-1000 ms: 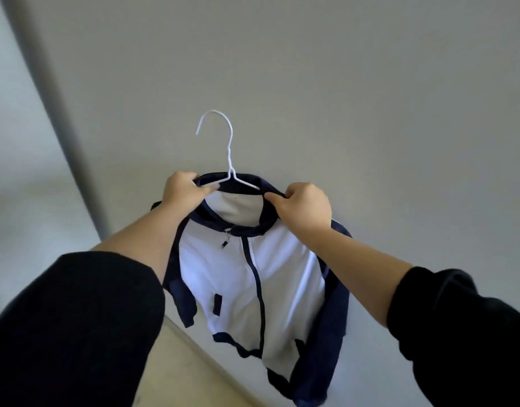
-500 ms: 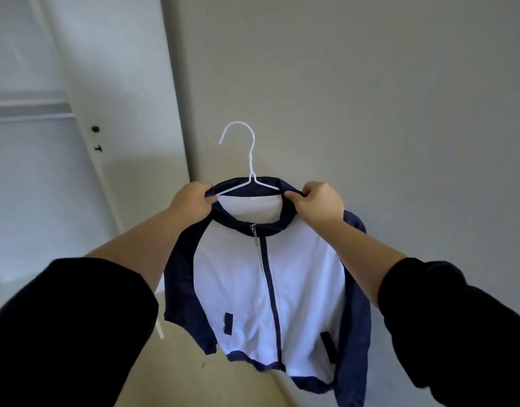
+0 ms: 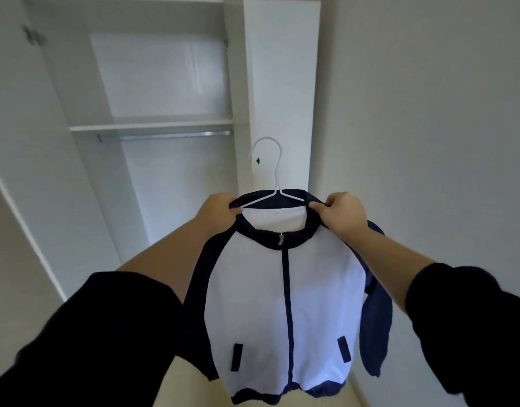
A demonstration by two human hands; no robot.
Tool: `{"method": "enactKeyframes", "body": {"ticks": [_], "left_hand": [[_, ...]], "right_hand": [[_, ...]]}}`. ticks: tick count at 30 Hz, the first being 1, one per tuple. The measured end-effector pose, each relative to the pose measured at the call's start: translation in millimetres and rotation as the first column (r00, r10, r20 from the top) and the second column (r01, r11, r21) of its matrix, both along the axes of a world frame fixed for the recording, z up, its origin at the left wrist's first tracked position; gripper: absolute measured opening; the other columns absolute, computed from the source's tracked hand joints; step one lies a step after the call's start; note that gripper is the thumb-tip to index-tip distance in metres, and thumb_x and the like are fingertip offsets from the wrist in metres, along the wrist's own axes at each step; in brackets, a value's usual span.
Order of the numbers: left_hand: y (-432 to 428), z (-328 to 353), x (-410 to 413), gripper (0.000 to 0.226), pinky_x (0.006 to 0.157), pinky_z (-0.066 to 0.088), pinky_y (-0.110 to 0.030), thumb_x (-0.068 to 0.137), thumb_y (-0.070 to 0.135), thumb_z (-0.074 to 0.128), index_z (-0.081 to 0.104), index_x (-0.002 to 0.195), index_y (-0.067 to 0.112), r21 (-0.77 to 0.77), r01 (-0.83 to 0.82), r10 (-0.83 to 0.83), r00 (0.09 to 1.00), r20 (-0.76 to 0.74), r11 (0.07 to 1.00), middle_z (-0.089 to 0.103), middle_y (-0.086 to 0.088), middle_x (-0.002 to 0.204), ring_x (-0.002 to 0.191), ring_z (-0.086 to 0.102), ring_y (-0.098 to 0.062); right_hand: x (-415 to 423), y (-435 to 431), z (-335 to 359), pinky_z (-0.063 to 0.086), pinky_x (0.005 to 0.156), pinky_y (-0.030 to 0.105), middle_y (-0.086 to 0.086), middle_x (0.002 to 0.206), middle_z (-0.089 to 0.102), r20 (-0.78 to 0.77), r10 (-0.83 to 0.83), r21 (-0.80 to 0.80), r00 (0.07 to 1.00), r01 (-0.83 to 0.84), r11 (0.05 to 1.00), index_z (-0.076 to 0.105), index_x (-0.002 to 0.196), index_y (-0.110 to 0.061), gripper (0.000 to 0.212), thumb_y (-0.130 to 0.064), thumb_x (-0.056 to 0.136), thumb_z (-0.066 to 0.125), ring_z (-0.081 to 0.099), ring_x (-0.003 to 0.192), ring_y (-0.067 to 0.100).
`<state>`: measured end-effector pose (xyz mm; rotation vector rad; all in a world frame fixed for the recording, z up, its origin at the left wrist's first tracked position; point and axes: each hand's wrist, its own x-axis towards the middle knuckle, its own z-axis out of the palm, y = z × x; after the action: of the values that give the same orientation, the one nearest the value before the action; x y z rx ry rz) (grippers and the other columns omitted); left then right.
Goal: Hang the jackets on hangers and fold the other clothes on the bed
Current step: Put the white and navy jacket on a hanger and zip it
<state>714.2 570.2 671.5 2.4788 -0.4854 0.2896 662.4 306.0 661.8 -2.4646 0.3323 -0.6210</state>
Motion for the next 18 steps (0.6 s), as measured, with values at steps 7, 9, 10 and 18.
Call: {"method": "enactKeyframes", "body": {"ticks": [7,9,10,18], "left_hand": [[127,-4,53,0.02,0.06,0.036,-0.028,0.092,0.015,0.058,0.056,0.072,0.009,-0.022,-0.082,0.083,0.996,0.037,0.996,0.052,-0.003,0.071,0.071,0.052,-0.022],[151,-8,71,0.022,0.058,0.035,-0.027,0.092,0.015,0.057,0.054,0.071,0.009,-0.045,-0.109,0.111,0.993,0.04,0.993,0.051,-0.002,0.071,0.071,0.051,-0.022],[161,-10,80,0.024,0.057,0.034,-0.026,0.092,0.015,0.056,0.052,0.069,0.011,-0.06,-0.123,0.125,0.991,0.038,0.991,0.05,-0.001,0.069,0.069,0.05,-0.021],[224,-34,173,0.029,0.052,0.03,-0.018,0.094,0.015,0.054,0.048,0.065,0.016,-0.115,-0.227,0.232,0.972,0.029,0.967,0.048,0.006,0.064,0.063,0.046,-0.014]], "right_hand": [[68,124,-3,0.024,0.046,0.028,0.0,0.047,0.036,0.007,0.081,0.023,0.997,-0.082,0.996,0.032,0.052,-0.014,0.054,-0.044,0.087,0.061,0.037,0.047,0.017],[87,149,-4,0.026,0.046,0.028,0.0,0.048,0.038,-0.001,0.098,0.036,0.995,-0.097,0.995,0.034,0.053,-0.013,0.053,-0.044,0.087,0.061,0.038,0.048,0.018],[98,159,-5,0.029,0.047,0.027,0.001,0.05,0.041,-0.015,0.106,0.041,0.994,-0.105,0.994,0.037,0.054,-0.012,0.052,-0.044,0.087,0.061,0.041,0.05,0.019],[214,224,-20,0.037,0.056,0.028,0.003,0.065,0.059,-0.05,0.182,0.069,0.982,-0.179,0.981,0.06,0.072,-0.008,0.04,-0.045,0.086,0.063,0.053,0.063,0.019]]}}
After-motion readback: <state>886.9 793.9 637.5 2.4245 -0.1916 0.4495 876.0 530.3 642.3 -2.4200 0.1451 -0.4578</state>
